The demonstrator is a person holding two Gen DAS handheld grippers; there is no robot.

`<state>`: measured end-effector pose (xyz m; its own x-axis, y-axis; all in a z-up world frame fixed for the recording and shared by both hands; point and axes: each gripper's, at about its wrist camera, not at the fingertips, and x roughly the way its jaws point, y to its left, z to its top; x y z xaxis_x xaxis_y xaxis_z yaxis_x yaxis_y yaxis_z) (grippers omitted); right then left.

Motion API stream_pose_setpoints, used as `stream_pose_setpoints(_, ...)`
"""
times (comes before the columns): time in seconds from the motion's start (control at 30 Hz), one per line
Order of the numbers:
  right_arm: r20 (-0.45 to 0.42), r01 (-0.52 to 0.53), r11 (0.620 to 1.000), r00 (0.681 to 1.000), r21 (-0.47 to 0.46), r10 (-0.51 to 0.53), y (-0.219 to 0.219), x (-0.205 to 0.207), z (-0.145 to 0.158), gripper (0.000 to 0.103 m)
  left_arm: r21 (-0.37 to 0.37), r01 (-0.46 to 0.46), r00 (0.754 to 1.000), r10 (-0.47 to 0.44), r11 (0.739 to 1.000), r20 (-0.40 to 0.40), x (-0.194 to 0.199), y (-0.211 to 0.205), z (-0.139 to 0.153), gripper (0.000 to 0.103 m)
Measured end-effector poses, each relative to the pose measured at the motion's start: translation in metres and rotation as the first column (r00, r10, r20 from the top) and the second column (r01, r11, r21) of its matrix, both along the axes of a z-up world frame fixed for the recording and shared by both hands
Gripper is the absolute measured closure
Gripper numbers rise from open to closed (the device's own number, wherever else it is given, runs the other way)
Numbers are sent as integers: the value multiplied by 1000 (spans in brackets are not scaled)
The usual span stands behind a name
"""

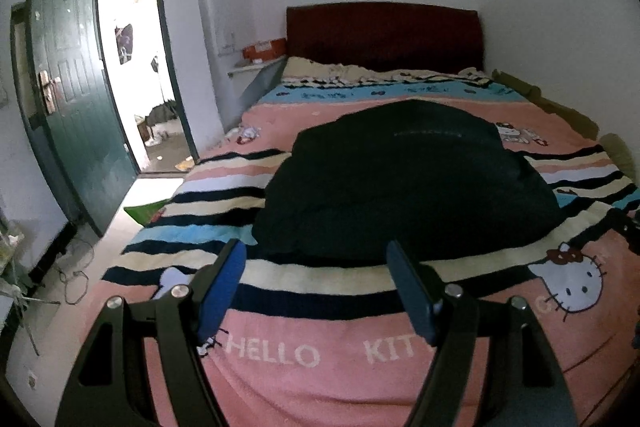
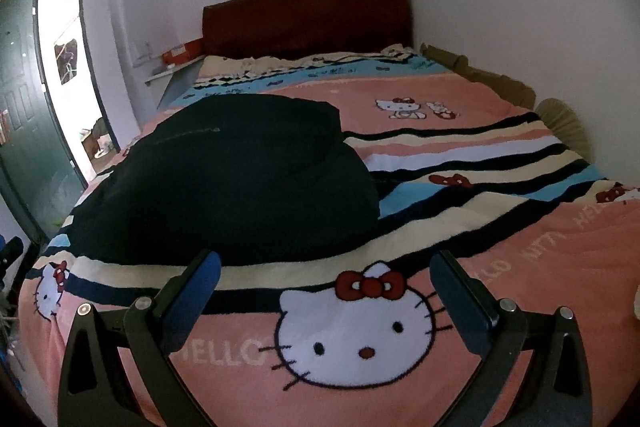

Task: Fold large clothes

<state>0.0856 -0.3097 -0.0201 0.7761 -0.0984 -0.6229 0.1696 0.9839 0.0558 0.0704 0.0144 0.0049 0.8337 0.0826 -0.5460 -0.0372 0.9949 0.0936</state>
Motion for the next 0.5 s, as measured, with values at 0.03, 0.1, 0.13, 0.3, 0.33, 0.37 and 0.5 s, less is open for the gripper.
stream_pose_setpoints(0.03,4,0,1000,1000,-4,0,1,-2,1,1,9,-9,1000,9,1000,13,-3,-2,2,31)
stream_pose_setpoints(0.1,12,-3,1000,1000,-19,3,4,-8,3,1,10,-17,999,17,1000,28,-8,-6,4,31)
stream_pose_setpoints(0.13,17,-2,1000,1000,-25,3,6,-11,5,1,4,-12,999,12,1000,31,-11,-6,5,31)
stream_pose_setpoints(0.3,55,3,997,998,-81,1,16,-24,11,1,-21,-20,1000,20,1000,16,-15,-3,1,31)
stream_pose_setpoints(0.33,63,7,996,998,-93,-1,17,-26,13,1,-18,-30,999,30,999,13,-15,-2,0,31)
stream_pose_setpoints(0.37,72,13,994,997,-107,-5,18,-29,14,1,-15,-37,999,37,999,12,-16,-1,0,31)
stream_pose_setpoints(0.5,97,40,991,995,-129,-28,15,-35,19,1,-23,-56,998,56,998,6,-16,2,-2,31)
